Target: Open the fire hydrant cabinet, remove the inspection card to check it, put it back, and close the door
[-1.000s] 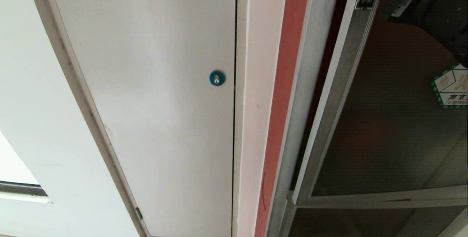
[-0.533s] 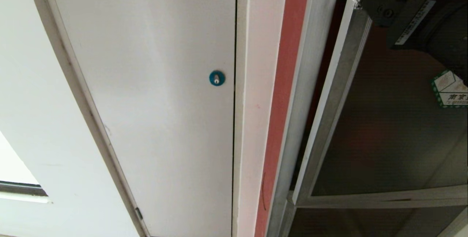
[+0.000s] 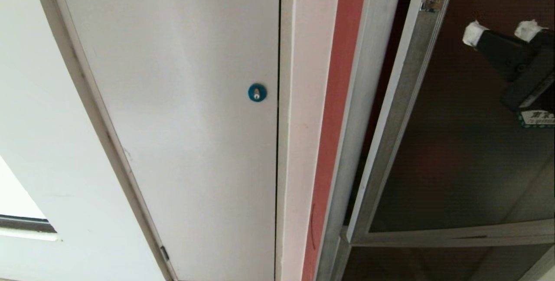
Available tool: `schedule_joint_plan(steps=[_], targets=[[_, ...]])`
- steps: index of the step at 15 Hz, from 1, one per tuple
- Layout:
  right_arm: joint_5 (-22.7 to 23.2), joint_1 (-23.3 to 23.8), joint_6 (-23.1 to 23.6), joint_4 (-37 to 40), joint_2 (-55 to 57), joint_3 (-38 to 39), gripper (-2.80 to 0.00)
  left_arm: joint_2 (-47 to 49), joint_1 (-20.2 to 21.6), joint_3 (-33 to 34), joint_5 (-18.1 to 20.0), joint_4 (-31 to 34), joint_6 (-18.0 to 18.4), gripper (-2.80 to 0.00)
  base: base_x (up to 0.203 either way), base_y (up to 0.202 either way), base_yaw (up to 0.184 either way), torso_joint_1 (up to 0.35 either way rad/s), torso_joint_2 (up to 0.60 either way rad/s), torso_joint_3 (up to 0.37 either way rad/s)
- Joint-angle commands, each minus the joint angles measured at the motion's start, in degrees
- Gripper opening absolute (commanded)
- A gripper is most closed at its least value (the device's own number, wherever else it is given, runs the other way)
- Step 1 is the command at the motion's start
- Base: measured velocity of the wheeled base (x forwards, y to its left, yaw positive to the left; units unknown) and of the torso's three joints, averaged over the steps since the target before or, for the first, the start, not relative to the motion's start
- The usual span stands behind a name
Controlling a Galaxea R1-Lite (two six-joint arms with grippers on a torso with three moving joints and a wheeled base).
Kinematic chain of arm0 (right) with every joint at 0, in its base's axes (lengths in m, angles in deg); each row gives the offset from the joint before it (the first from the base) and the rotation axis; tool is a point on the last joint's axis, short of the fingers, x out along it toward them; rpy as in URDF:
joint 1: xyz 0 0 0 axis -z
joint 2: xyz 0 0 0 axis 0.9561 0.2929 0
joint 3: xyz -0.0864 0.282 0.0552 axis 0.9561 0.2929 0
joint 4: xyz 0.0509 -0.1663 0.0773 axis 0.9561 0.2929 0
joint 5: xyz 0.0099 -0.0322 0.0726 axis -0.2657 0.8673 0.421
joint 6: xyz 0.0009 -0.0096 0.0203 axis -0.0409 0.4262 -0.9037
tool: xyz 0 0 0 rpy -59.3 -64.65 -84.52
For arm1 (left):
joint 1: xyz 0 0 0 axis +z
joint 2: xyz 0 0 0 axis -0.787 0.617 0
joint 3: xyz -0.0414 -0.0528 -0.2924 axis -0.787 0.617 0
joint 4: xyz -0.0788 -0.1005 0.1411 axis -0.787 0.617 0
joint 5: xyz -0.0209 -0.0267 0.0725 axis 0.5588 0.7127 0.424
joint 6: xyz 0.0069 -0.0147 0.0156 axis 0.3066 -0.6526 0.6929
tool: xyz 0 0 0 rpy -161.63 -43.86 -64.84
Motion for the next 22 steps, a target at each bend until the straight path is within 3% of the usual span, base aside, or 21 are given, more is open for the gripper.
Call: schedule_joint_plan(steps=[1,6,10,16,22], targets=[[-0.2,0.0,0.5,-0.3,-3.4,2.9,-2.80,0.0,0.0,0.0,0.0,0.0,0.0,-2.80,0.000,0.000,0.000,0.000,0.00,0.000],[-0.1,0.9,2.4,1.1,-12.3,8.2,-2.80,0.0,0.0,0.0,0.0,0.0,0.0,-2.80,0.000,0.000,0.000,0.000,0.00,0.000],[0.3,5.5,2.4,7.1,-21.8,9.8,-2.80,0.0,0.0,0.0,0.0,0.0,0.0,-2.80,0.000,0.000,0.000,0.000,0.00,0.000],[0.3,21.2,3.2,11.7,-32.0,8.6,-2.80,0.0,0.1,0.0,0.0,0.0,0.0,-2.80,0.000,0.000,0.000,0.000,0.00,0.000],[0.5,35.9,3.0,26.9,-44.4,1.2,-2.80,0.0,0.0,0.0,0.0,0.0,0.0,-2.80,0.000,0.000,0.000,0.000,0.00,0.000]])
